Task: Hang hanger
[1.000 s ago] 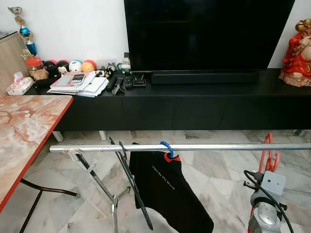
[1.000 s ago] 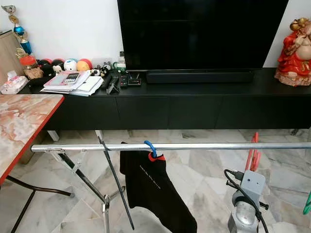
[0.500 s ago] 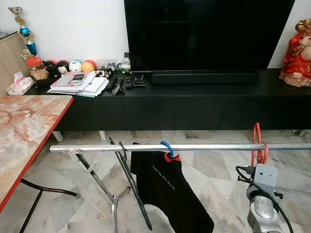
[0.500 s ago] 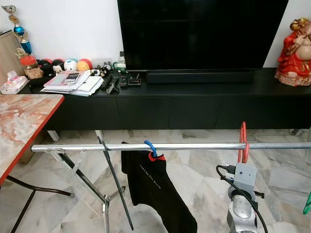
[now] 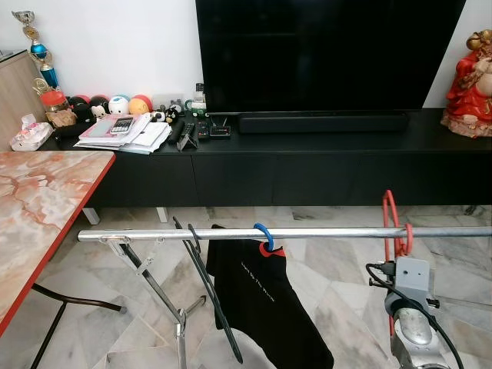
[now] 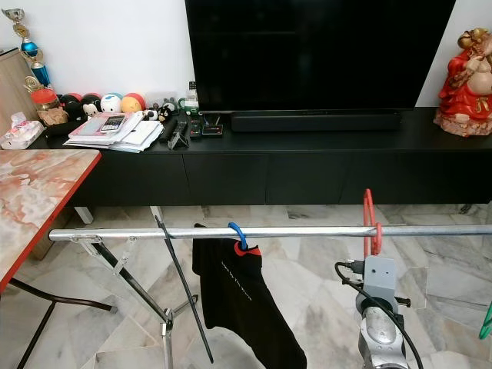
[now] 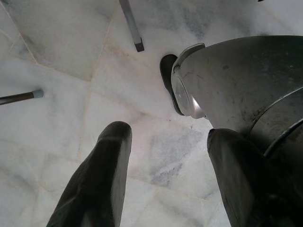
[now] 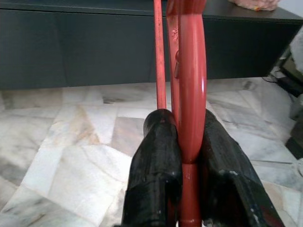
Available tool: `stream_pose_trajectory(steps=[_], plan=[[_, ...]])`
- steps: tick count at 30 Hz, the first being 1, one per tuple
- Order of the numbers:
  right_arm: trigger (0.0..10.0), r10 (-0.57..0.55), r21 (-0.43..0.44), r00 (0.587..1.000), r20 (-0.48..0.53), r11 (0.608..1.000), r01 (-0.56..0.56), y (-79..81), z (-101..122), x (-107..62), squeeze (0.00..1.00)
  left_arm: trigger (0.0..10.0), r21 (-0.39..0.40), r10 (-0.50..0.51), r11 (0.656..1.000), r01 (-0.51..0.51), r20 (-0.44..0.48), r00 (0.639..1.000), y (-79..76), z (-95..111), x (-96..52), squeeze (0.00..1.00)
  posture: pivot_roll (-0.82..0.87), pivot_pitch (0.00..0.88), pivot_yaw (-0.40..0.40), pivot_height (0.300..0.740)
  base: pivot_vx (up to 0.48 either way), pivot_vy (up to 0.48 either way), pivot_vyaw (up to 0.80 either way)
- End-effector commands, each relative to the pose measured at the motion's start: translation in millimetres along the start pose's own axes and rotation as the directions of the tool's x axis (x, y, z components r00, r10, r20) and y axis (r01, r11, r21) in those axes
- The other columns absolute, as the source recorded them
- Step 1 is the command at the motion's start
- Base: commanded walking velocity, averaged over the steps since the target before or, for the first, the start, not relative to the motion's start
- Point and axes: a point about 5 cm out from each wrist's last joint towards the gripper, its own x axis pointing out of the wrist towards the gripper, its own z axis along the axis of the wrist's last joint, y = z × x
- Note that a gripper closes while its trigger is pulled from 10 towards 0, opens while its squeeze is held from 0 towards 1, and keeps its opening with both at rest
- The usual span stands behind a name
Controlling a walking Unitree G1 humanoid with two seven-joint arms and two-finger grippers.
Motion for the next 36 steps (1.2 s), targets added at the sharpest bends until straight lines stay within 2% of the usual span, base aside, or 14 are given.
stream_pose_trajectory(steps=[1,17,21,27,31,36], plan=[[10.0,0.008,0.019,1.000,-0.002,1.000,-0.008,-0.7,4.7,3.4,0.00,10.0,0.003,0.001,1.000,-0.001,-0.021,1.000,2.8,-3.2,-0.9,0.00,0.11,0.001,-0.005,0.740,0.000,0.000,0.00],[10.0,0.026,0.072,0.998,-0.060,0.997,-0.022,-4.7,7.3,9.1,0.00,10.0,0.006,0.000,1.000,0.000,-0.022,1.000,3.1,-3.5,-1.1,0.00,0.11,0.004,0.000,0.740,0.000,0.000,0.00],[10.0,0.018,0.112,0.997,-0.079,0.994,-0.009,-5.6,10.4,12.2,0.00,10.0,0.006,-0.001,1.000,0.001,-0.021,1.000,3.2,-3.5,-1.1,0.00,0.11,0.006,0.001,0.740,0.000,0.000,0.00],[10.0,0.014,0.059,0.994,-0.111,0.998,-0.008,-5.0,11.1,14.1,0.00,10.0,0.008,-0.003,1.000,0.003,-0.022,1.000,3.2,-3.5,-1.1,0.00,0.11,0.006,0.001,0.740,0.000,0.000,0.00],[10.0,0.060,0.059,0.986,-0.157,0.997,-0.051,2.0,3.2,11.1,0.00,10.0,0.010,-0.003,1.000,0.003,-0.023,1.000,2.9,-3.6,-1.0,0.00,0.11,0.005,0.000,0.740,0.000,0.000,0.00],[10.0,0.067,0.083,0.985,-0.156,0.995,-0.054,4.5,0.5,9.2,0.00,10.0,0.011,-0.003,1.000,0.004,-0.024,1.000,2.5,-3.8,-1.0,0.00,0.11,0.007,-0.001,0.740,0.000,0.000,0.00]])
